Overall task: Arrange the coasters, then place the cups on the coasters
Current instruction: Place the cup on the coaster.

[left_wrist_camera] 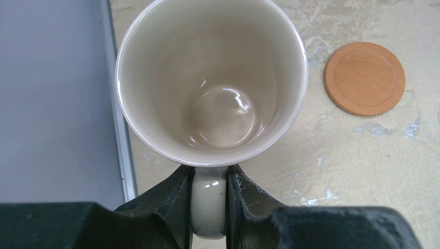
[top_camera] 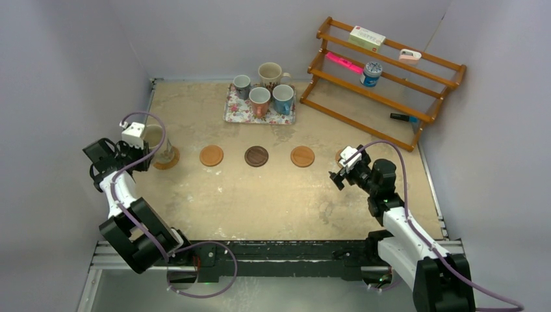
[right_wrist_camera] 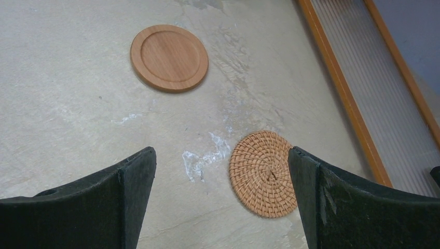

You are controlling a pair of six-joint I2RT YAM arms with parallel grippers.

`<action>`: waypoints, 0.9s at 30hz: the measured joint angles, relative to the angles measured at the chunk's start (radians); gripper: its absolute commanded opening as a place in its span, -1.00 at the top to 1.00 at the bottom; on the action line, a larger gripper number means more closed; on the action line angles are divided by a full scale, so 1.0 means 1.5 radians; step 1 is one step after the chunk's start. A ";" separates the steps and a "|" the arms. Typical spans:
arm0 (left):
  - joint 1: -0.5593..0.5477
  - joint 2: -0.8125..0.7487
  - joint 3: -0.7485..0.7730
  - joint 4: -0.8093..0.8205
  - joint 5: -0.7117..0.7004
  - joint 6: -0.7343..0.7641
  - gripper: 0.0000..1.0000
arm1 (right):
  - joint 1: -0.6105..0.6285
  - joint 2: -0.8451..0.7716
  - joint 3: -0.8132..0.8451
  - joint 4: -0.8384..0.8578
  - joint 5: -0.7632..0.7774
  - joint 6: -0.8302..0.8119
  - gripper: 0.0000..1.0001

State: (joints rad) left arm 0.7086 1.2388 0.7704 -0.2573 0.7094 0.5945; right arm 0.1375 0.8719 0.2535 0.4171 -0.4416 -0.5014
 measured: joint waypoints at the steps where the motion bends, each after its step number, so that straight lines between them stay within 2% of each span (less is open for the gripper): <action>1: 0.007 0.000 0.000 0.004 0.003 0.000 1.00 | 0.000 0.000 0.000 0.000 0.000 -0.001 -0.98; 7: 0.029 0.004 0.000 0.016 0.014 0.000 1.00 | 0.000 -0.001 0.000 0.000 -0.001 -0.003 -0.98; 27: 0.030 0.042 0.000 0.022 0.029 0.001 1.00 | 0.000 -0.001 0.000 0.000 -0.007 -0.010 -0.98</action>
State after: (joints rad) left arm 0.7532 1.3018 0.7704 -0.2249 0.7528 0.5953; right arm 0.1375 0.8703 0.2531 0.4175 -0.4519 -0.5159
